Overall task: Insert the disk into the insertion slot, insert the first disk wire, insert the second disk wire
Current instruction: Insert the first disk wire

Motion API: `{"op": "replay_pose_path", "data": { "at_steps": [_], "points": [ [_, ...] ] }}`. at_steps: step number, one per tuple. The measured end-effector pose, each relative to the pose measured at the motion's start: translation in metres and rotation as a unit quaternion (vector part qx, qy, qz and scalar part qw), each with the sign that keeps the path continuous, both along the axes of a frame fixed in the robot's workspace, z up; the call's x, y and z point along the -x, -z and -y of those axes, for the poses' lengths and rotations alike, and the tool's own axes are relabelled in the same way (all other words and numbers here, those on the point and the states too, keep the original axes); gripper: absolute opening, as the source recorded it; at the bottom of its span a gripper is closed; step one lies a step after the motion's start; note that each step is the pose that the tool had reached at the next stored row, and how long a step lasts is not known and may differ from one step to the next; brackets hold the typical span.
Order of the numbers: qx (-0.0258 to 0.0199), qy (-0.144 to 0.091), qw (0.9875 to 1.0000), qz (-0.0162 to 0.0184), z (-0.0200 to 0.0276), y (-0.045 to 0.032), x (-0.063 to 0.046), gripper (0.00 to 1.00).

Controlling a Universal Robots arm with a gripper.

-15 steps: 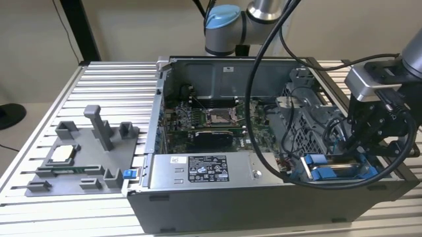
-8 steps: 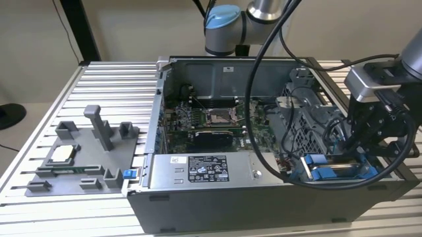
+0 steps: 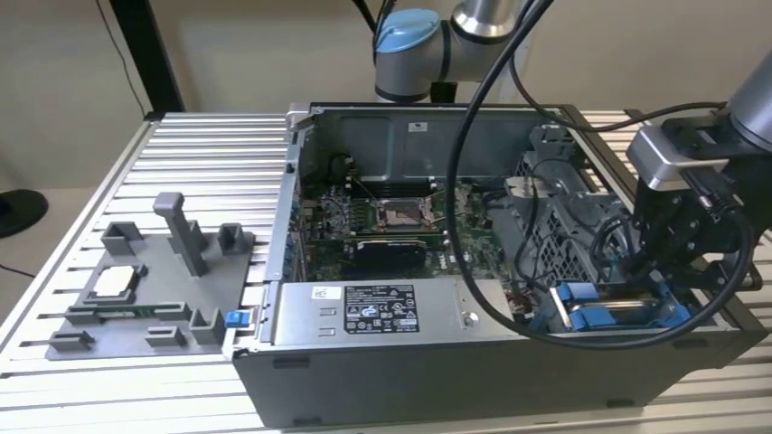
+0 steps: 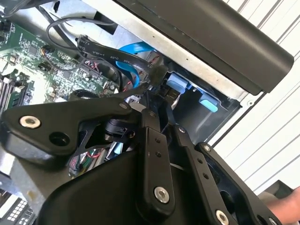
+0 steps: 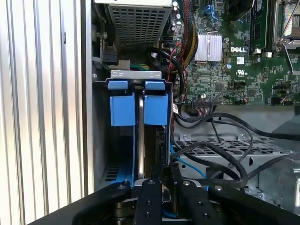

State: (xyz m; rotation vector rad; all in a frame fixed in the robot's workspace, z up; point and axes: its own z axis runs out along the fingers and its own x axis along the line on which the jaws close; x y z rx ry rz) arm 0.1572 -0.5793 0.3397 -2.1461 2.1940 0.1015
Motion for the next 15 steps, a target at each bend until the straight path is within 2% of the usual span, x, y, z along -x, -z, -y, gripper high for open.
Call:
{"op": "replay_pose_path", "data": {
  "at_steps": [8, 15],
  "points": [
    [-0.0080, 0.000, 1.0000, 0.0001, -0.0003, 0.0019, 0.0000, 0.00],
    [-0.0083, 0.004, 1.0000, 0.0001, -0.0001, 0.0020, -0.0010, 0.00]
  ]
}}
